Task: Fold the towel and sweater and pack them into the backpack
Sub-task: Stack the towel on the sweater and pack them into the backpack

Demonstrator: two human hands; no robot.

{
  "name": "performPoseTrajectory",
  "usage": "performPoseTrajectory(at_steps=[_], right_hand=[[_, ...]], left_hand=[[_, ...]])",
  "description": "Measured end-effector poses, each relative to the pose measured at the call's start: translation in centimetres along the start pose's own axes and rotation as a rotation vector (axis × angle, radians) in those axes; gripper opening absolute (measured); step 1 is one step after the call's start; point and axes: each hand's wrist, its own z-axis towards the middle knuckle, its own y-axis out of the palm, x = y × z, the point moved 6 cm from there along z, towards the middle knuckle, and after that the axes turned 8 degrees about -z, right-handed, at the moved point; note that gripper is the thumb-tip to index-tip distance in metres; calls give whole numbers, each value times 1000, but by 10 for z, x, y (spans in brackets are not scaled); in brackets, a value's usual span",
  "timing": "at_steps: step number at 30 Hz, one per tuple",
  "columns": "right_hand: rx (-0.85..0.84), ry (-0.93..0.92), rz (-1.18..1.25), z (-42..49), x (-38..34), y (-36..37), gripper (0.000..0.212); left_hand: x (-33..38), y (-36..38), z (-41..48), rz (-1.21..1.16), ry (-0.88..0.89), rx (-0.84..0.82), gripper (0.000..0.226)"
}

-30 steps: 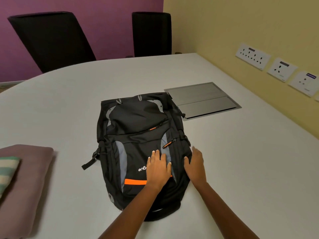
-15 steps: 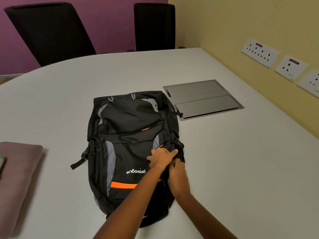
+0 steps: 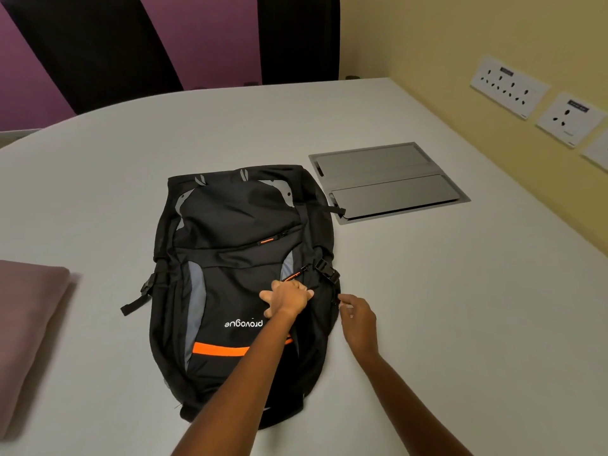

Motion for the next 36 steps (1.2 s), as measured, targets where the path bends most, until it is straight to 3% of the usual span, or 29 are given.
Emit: performPoseTrajectory(at_steps=[7,15,19,23,26,27,29,32,36], right_hand=[[-97,-62,-42,5,1,6,36],[-142,97,101,25,0,10,29],[-154,17,64,19,1,3,11],[-114,-129,-194,14,-8,-6,19],[-133,-296,-395,13,-18,-9,18],[-174,-276,-422,12,-21,-11,15],[-148,-293,-419,14,-18,-11,13],[-168,-331,-362,22,-15,-1,42],[-110,-467,-530,18,-21,-8,42]], left_hand=[[2,1,2,47,6,-53,30],[9,4,-3,111,58,-123,38],[8,1,-5,251,43,-57,36],[8,5,-4,331,1,-14,42],[10,10,-3,265,-10,9,34],[12,11,-3,259,-8,24,33],[24,9,-11,406,55,131,42],[49,14,-16,675,250,278,54],[66,27,-12,707,347,221,36]])
